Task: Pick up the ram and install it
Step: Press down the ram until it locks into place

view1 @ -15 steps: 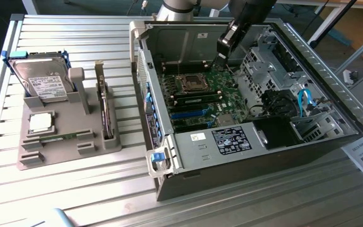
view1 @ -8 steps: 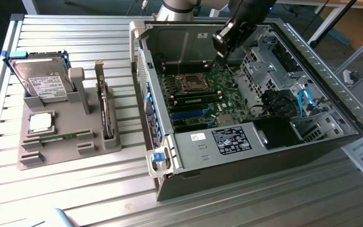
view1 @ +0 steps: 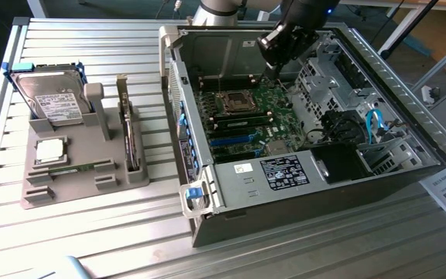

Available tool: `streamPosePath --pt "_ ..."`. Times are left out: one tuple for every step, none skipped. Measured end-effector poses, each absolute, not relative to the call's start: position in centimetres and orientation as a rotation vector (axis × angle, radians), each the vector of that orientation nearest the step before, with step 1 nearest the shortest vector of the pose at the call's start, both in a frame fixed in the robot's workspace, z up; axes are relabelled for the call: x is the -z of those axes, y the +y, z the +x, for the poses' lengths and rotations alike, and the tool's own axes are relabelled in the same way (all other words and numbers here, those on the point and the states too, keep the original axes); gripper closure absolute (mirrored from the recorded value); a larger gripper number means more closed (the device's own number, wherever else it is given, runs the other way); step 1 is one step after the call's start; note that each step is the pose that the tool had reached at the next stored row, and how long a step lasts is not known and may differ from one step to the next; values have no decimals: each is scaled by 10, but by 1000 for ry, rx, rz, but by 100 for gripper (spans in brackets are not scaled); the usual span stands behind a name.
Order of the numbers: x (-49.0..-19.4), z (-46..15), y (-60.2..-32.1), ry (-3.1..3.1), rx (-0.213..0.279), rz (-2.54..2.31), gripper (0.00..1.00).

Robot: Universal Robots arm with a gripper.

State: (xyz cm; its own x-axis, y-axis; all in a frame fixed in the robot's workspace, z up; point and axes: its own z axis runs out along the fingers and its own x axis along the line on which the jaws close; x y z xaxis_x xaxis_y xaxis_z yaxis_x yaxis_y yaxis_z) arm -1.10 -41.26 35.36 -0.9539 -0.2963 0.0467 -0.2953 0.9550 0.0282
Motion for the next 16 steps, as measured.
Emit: streamPosePath --pt "-354 -11 -413 -3061 33 430 90" --pt "-354 -11 -413 -3067 34 389 90" --pt "-354 -11 -413 -3073 35 343 90" --pt "-354 -11 -413 -3078 37 296 90" --pt "-354 -11 -413 -3082 38 249 90" --pt "-354 -11 -413 -3085 38 222 90" --pt "-354 -11 -413 -3087 39 195 90" --pt "-353 -11 -413 -3089 40 159 90" --pt "-354 -11 -413 -3090 41 134 90" --pt "-353 -11 -413 -3092 41 96 90" --pt "-353 -11 -413 -3093 42 62 90" --pt "-353 -11 -413 -3093 42 61 90" --pt "-354 -11 -413 -3093 42 60 90" --pt "-354 -11 -413 -3093 42 60 90" --pt "-354 -11 -413 -3093 44 60 90" --pt "-353 -11 -413 -3094 54 61 90"
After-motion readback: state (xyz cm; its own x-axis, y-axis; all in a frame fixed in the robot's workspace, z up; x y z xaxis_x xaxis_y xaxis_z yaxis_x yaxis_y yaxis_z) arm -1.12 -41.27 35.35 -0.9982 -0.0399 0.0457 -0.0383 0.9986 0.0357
